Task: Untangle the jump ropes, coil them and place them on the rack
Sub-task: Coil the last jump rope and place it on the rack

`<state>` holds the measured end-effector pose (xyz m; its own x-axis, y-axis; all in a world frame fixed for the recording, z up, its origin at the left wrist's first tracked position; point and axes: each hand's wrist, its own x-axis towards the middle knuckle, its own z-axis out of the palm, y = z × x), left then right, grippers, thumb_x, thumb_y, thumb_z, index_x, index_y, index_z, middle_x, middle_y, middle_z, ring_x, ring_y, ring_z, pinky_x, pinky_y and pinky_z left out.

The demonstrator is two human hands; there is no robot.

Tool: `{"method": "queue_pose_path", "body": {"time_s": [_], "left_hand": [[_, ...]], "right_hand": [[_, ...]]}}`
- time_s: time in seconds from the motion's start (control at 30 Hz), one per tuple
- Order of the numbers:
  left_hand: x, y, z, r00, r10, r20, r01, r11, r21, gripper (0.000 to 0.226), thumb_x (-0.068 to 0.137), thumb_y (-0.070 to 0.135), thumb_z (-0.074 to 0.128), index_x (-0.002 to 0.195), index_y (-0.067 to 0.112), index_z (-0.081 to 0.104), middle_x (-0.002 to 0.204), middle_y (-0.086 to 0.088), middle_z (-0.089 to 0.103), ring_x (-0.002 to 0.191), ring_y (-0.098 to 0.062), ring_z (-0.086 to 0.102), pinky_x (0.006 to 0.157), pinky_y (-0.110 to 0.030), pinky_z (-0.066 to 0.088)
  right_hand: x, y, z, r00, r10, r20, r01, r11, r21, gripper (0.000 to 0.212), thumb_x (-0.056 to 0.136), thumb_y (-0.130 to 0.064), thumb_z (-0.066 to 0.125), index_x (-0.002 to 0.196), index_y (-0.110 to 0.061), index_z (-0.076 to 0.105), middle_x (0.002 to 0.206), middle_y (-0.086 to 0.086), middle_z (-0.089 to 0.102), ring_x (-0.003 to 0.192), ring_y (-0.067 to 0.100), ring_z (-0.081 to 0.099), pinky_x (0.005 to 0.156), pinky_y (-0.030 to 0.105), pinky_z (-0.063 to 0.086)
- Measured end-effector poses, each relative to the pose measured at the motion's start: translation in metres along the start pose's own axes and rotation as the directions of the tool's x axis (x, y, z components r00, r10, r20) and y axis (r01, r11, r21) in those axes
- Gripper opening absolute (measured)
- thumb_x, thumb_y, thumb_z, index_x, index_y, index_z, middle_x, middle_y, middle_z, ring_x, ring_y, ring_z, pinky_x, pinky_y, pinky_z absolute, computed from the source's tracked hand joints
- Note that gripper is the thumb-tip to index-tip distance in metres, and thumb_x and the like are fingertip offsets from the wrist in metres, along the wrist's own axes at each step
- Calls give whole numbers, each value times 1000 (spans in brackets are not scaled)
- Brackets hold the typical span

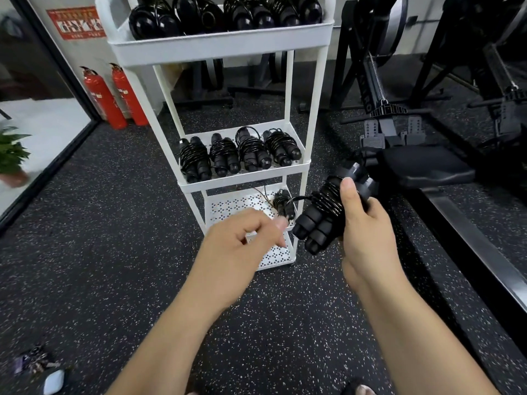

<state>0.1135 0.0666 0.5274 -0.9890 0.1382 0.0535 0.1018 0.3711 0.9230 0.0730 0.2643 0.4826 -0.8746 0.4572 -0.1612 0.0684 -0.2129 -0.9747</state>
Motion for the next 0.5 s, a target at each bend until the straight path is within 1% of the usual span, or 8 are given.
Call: {"method": "queue_pose_path", "body": {"time_s": [0.03,0.07,0.1,0.17,0.27,0.33,0.43,0.5], "left_hand": [[-1,-3,3,998,-29,58,26,998,59,33,96,57,65,81,29,74,82,17,72,57,3,51,74,-29,44],[-1,-8,7,994,-54,98,46,995,89,32,96,57,67,83,29,73,76,9,70,52,-7,44,66,-29,40],[-2,-12,11,990,-75,117,64,993,96,31,97,56,68,84,27,72,70,2,65,54,-14,40,61,-30,36],[-3,-15,20,989,-104,104,99,994,50,27,98,50,72,85,26,72,65,1,59,57,-16,40,60,-31,33],[-4,-13,34,987,-156,23,157,984,-79,17,97,41,77,87,27,75,77,-2,74,67,-13,55,69,-32,43],[-6,-11,42,979,-204,-10,200,967,-161,10,96,35,80,88,30,76,79,0,78,72,-19,69,77,-32,50],[-7,-10,48,969,-243,-37,227,943,-242,9,94,31,82,87,31,76,86,3,82,88,-21,79,98,-42,56],[-5,-8,46,967,-247,-54,220,928,-301,8,94,29,81,89,25,76,90,3,83,90,-17,80,102,-43,57]], "right_hand": [[1,0,0,999,38,-14,-37,998,46,50,95,-67,70,110,-20,69,109,2,80,102,18,75,95,44,58],[2,0,0,997,68,-21,-66,995,80,50,96,-65,71,111,-17,69,111,5,80,100,21,74,95,45,56],[4,1,0,996,85,-28,-82,992,100,49,97,-63,71,110,-16,69,111,8,80,96,21,72,93,45,56],[6,3,-1,996,78,-38,-73,991,116,50,93,-65,73,106,-17,67,106,6,79,93,21,71,91,46,54],[4,2,0,998,47,-42,-42,993,108,71,74,-77,78,111,-18,68,110,5,80,108,27,76,107,56,56],[3,2,2,998,11,-55,-6,995,100,74,69,-78,79,112,-19,67,112,5,80,110,27,77,105,60,57],[-1,3,3,994,-73,-77,75,997,25,62,73,-76,79,104,-24,64,106,0,76,99,17,73,99,52,59],[-2,4,2,990,-126,-55,126,992,-9,50,85,-68,80,103,-26,62,104,-4,73,92,8,68,91,42,57]]}}
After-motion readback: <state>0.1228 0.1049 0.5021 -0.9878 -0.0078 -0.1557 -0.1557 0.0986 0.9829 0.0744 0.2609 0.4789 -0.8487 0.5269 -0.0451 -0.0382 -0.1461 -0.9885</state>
